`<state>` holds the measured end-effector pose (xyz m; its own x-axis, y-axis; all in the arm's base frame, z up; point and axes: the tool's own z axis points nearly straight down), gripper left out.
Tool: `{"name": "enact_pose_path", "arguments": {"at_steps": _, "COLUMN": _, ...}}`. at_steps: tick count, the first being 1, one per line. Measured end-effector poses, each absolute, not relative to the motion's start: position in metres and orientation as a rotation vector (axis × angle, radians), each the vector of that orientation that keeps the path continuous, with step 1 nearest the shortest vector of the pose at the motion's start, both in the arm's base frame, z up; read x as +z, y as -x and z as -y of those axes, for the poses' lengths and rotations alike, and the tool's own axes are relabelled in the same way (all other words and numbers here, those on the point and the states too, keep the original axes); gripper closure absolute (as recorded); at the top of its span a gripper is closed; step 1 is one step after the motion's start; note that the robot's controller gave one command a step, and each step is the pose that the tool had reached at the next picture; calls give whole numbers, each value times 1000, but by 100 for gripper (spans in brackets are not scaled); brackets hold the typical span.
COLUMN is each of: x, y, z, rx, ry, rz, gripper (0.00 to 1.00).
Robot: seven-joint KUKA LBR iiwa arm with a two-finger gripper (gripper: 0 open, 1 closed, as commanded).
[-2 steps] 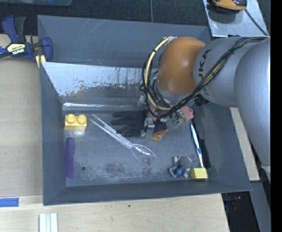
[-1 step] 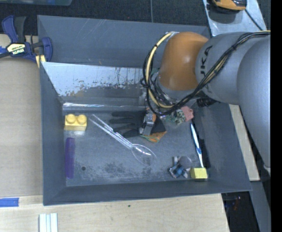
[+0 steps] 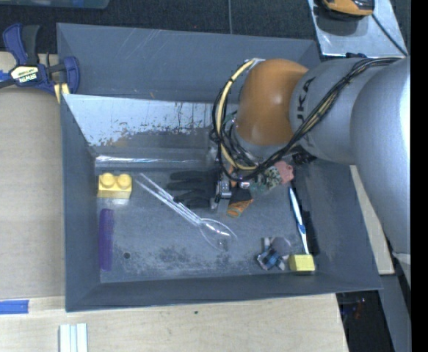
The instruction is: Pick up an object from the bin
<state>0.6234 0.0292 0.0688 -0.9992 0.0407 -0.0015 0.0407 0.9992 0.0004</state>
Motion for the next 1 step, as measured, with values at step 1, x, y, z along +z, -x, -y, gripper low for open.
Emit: {"name": "enact_pose_path", "arguments": {"at_steps": 1, "x": 67, "y": -622, "z": -42, "rx": 3, "ry": -419, "rz": -3113, "gripper": 0}}
